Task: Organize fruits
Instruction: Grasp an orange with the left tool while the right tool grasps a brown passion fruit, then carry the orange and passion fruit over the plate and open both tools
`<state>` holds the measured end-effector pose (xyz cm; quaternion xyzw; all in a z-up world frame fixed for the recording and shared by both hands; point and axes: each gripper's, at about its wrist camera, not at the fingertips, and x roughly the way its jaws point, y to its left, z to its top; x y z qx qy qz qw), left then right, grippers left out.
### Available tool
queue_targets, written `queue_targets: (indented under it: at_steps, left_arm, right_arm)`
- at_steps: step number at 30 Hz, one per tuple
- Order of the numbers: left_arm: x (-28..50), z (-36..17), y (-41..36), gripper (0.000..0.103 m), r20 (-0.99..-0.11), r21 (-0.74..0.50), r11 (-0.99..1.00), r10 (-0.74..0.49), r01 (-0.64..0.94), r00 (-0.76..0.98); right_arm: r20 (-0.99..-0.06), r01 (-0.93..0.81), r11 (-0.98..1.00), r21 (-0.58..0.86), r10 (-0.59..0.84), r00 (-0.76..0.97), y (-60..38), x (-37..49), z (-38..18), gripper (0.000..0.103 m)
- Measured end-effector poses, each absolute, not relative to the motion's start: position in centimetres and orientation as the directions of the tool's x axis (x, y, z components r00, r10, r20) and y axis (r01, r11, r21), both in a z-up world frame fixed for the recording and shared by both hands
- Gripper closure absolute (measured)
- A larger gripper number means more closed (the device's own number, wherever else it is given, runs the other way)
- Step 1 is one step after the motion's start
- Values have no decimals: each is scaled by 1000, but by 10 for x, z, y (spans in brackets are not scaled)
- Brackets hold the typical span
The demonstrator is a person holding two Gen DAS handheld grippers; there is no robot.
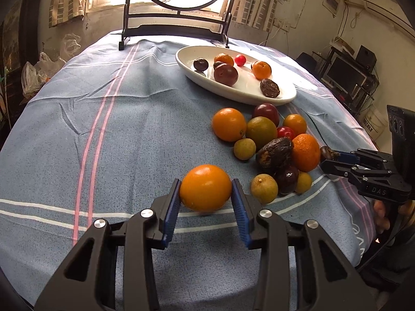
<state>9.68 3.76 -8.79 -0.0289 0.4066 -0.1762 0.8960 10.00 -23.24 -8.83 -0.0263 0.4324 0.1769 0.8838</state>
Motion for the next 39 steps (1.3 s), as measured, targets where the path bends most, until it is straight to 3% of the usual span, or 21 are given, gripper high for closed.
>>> queue_targets:
  at_steps: [11,29,39]
  left_arm:
    - [81,-52,30,65,-639,-183,926,-368,331,675]
    - [91,-54,28,65,-643,-202,927,-369,316,671]
    - [165,-25,9,65,-633,-219,907,-413,359,655]
  right_arm:
    - [-702,-327,926,187,359,616,-248,91,-72,65]
    - [-697,-280,948,152,303,650,-253,89,-68,65]
    - [-629,-268,949,164,310,713,-258,139,-7,65]
